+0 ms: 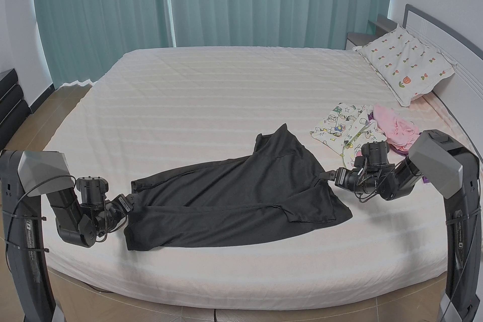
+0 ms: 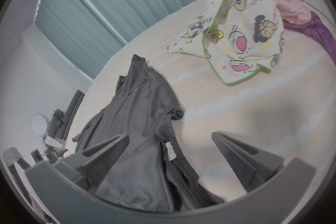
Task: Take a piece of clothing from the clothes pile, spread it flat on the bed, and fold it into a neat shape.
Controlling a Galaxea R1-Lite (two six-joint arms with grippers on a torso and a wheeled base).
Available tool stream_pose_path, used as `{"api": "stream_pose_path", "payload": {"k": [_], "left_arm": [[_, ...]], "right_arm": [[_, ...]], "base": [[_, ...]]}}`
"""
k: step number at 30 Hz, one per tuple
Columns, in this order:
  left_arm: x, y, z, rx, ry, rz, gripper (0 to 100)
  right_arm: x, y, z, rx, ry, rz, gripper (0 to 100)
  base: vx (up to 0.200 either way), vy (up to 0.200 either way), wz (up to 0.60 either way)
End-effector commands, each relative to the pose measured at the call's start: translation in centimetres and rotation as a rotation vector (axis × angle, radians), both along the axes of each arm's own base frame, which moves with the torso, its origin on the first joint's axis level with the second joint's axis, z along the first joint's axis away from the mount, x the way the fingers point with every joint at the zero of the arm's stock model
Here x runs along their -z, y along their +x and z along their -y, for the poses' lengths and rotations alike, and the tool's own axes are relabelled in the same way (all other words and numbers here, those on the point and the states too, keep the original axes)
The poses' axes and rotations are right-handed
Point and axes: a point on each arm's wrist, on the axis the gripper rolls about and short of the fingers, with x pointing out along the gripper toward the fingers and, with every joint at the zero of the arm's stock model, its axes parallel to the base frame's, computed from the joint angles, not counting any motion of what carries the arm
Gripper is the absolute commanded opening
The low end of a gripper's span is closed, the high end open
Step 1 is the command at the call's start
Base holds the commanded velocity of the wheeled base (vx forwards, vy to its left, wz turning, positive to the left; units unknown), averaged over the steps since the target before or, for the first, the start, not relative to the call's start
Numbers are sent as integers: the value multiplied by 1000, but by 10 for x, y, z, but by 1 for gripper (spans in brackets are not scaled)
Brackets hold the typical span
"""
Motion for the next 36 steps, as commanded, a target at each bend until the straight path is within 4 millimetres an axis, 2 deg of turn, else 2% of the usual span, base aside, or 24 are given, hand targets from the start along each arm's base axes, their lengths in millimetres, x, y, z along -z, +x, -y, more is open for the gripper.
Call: {"api": "stream_pose_path", "payload": {"k": [1, 4, 7, 13, 17, 18, 21, 23, 31, 36], "left_arm": [[-31, -3, -8, -35, -29, 76, 100], [-40, -3, -10, -69, -77, 104, 100], [-45, -2, -16, -96, -102, 128, 100], [-44, -3, -15, -74, -128, 118, 100], [-44, -4, -15, -74, -129, 115, 100], [-43, -4, -15, -73, -129, 114, 100], [-42, -3, -15, -73, -130, 112, 100], [-42, -2, -15, -73, -129, 114, 100], [-39, -2, -14, -72, -136, 106, 100], [-37, -2, -4, -53, -146, 93, 100]], "right_arm": [[-43, -20, 13, 78, 73, 6, 100], [-63, -42, 14, 146, 126, -19, 100], [-73, -62, 12, 233, 173, -56, 100], [-72, -94, 12, 310, 230, -147, 100], [-64, -99, 12, 314, 226, -181, 100], [-52, -99, 13, 312, 225, -217, 100], [-43, -98, 13, 308, 225, -242, 100], [-43, -98, 11, 302, 227, -233, 100], [-40, -105, 4, 280, 228, -224, 100], [-40, -105, 2, 273, 231, -215, 100]], "base": [[0, 0, 0], [0, 0, 0], [0, 0, 0], [167, 0, 0], [200, 0, 0], [200, 0, 0], [200, 0, 0], [200, 0, 0], [0, 0, 0], [0, -80, 0]]}}
